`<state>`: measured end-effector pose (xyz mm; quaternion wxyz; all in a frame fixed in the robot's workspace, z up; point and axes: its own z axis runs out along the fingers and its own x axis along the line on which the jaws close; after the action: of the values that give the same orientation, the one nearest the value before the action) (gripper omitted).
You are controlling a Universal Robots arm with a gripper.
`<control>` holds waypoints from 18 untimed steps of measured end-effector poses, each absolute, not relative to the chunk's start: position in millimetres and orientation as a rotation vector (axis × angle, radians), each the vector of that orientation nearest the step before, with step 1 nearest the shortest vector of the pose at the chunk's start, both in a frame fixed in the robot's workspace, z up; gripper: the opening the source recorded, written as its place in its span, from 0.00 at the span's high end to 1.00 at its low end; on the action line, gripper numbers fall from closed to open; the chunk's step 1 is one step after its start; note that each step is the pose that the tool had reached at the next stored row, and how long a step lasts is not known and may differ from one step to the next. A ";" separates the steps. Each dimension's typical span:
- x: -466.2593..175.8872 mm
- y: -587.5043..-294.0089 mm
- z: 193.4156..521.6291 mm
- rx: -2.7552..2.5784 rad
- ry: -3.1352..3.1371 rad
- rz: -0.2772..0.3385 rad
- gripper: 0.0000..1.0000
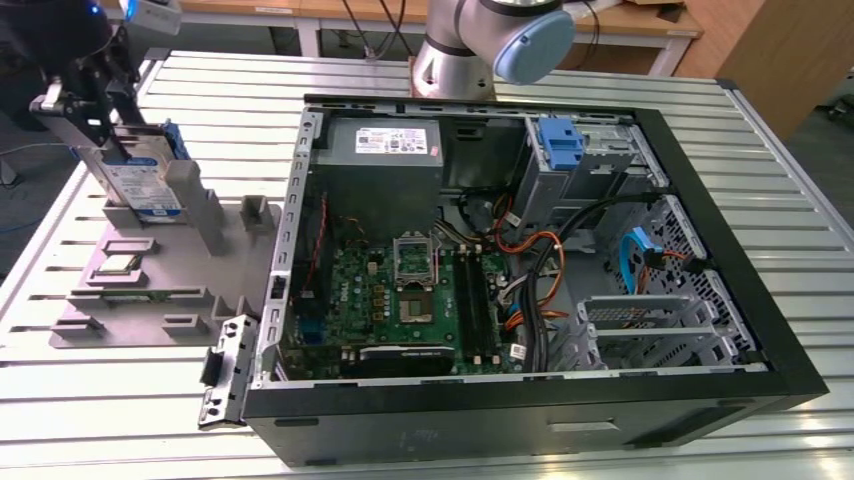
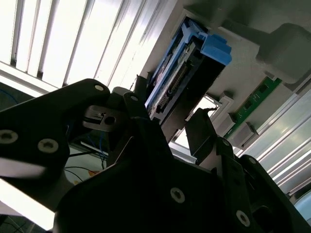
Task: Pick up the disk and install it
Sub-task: 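Pick up the disk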
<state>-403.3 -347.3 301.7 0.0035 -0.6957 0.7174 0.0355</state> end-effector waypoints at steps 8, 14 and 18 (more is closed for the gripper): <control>-403.6 -345.7 301.3 -2.219 2.213 0.112 0.41; -403.6 -345.7 304.0 -2.222 2.210 0.112 0.41; -403.6 -345.7 305.2 -2.221 2.210 0.111 0.41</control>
<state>-403.6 -345.7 305.2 0.0031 -0.7085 0.7048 0.0355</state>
